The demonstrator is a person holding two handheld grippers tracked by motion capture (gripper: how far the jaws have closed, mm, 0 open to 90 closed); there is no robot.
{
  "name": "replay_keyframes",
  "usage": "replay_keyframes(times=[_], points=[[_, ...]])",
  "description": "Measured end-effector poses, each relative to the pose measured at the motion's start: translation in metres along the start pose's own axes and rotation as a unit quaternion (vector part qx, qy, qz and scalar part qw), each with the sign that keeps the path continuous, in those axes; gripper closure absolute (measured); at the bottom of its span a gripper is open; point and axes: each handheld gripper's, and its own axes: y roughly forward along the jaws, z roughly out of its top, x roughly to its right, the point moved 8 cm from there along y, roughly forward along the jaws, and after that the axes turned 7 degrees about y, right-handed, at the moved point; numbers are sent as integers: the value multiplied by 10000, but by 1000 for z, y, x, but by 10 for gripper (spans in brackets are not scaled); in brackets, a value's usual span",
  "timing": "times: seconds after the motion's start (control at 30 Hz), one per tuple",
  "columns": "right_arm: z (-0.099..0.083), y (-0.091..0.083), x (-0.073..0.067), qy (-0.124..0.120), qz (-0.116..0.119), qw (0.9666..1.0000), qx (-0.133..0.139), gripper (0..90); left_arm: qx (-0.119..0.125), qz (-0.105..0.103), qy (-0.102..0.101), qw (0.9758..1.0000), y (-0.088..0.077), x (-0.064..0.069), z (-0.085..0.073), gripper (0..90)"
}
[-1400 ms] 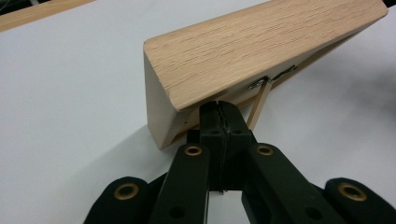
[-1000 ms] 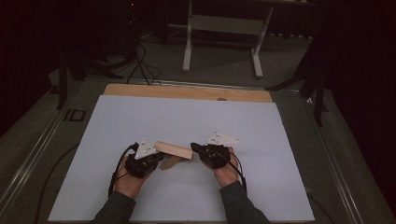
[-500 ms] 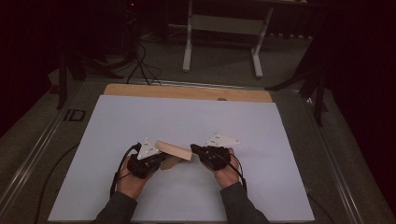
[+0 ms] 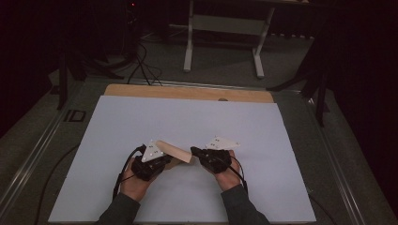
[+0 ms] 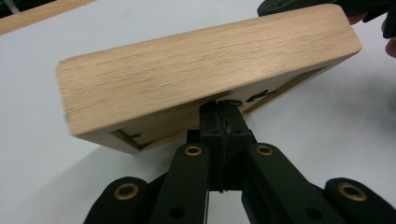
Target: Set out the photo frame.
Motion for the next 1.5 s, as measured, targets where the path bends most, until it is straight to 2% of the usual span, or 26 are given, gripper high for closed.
replay_keyframes(times=[0.8, 1.5], points=[[-3, -1, -13, -221, 152, 9996, -131, 897, -80, -28, 9, 10000, 5, 3, -3, 895], [-7, -1, -17, -293, 278, 9987, -307, 897, -108, 8, -9, 9999, 4, 1, -5, 895]])
